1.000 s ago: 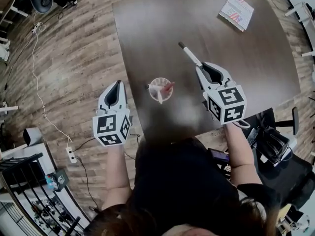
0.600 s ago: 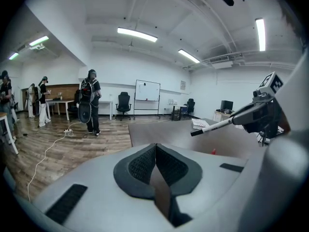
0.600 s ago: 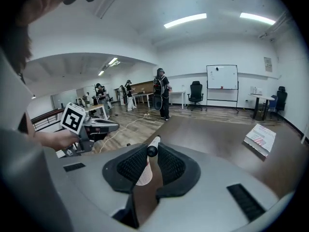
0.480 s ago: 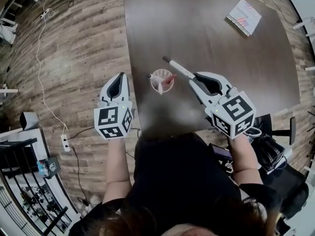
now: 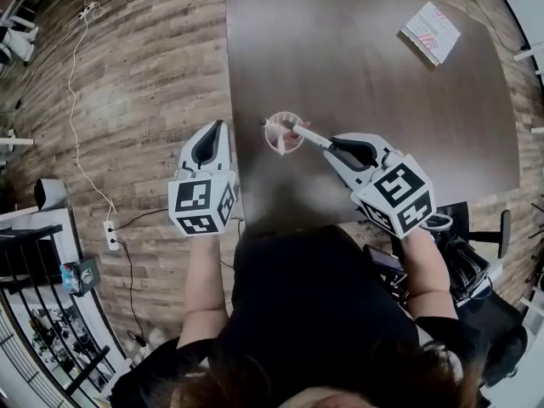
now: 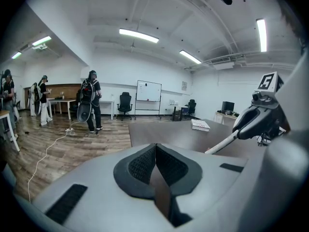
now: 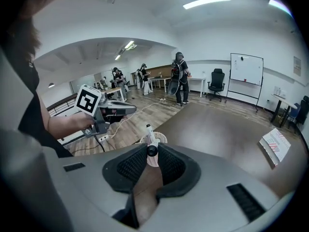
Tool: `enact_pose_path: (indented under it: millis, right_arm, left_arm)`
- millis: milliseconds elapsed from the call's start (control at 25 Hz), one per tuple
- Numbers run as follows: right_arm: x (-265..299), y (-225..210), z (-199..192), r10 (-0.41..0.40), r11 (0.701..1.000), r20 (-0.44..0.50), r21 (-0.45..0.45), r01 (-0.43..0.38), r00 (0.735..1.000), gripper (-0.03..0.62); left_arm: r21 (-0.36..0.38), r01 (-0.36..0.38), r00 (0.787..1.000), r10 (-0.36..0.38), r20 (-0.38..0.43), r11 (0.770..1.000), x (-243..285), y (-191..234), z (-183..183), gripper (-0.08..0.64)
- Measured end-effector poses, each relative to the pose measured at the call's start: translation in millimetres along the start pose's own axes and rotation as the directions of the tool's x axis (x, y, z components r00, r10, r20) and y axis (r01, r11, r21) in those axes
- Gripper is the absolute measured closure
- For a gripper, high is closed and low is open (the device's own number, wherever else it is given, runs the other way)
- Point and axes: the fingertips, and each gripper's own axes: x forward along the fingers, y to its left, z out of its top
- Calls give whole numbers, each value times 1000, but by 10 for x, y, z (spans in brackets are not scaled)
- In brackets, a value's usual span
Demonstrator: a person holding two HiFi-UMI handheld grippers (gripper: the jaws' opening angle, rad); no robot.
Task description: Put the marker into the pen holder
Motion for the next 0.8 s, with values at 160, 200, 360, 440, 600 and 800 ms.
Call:
enact_pose_path:
  millis: [160, 200, 360, 440, 600, 800]
  right_arm:
    - [97, -33, -16, 2, 999, -55, -33, -3, 998, 506]
    - [126, -37, -9, 0, 999, -67, -42, -3, 998, 506]
    - [252, -48, -3, -11, 998, -108, -70, 3, 994, 506]
    - [299, -47, -13, -10, 997, -126, -75, 1, 992, 506]
    - [386, -51, -55, -10, 997, -158, -75, -2, 987, 506]
    - [453, -80, -49, -6, 998, -179, -62, -6, 984, 505]
  left_arm:
    - [-3, 5, 1000, -5, -6, 1000, -5, -21, -24, 532]
    - [-3, 7, 1000, -7, -7, 1000, -6, -23, -25, 532]
    - [1, 17, 1000, -17, -11, 1000, -6, -19, -39, 532]
    - [3, 21, 1000, -21, -14, 1000, -11, -14, -43, 532]
    - [5, 31, 999, -31, -26, 1000, -15, 0, -73, 532]
    - [12, 51, 998, -50, -38, 999, 7, -14, -94, 532]
